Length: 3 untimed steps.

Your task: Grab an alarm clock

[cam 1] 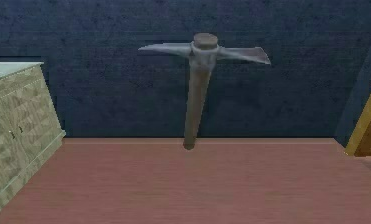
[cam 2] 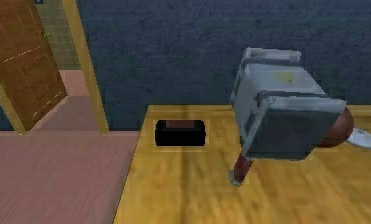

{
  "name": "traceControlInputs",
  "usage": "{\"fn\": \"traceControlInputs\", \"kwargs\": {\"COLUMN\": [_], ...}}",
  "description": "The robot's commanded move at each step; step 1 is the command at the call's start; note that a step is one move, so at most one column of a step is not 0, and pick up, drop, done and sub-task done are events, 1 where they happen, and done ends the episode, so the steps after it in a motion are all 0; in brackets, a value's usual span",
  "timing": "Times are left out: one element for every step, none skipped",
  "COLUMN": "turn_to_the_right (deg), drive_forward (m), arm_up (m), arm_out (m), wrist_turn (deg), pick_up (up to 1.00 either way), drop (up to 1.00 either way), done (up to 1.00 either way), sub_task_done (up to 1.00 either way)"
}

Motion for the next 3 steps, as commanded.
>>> {"fn": "traceControlInputs", "kwargs": {"turn_to_the_right": [0.0,0.0,0.0], "drive_forward": [0.00,0.00,0.00], "arm_up": [0.50,0.36,0.00], "arm_out": [0.00,0.00,0.44], "wrist_turn": [0.0,0.0,0.0], "pick_up": [0.00,0.00,0.00], "drop": [0.00,0.00,0.00], "done": [0.00,0.00,0.00], "sub_task_done": [0.00,0.00,0.00]}}
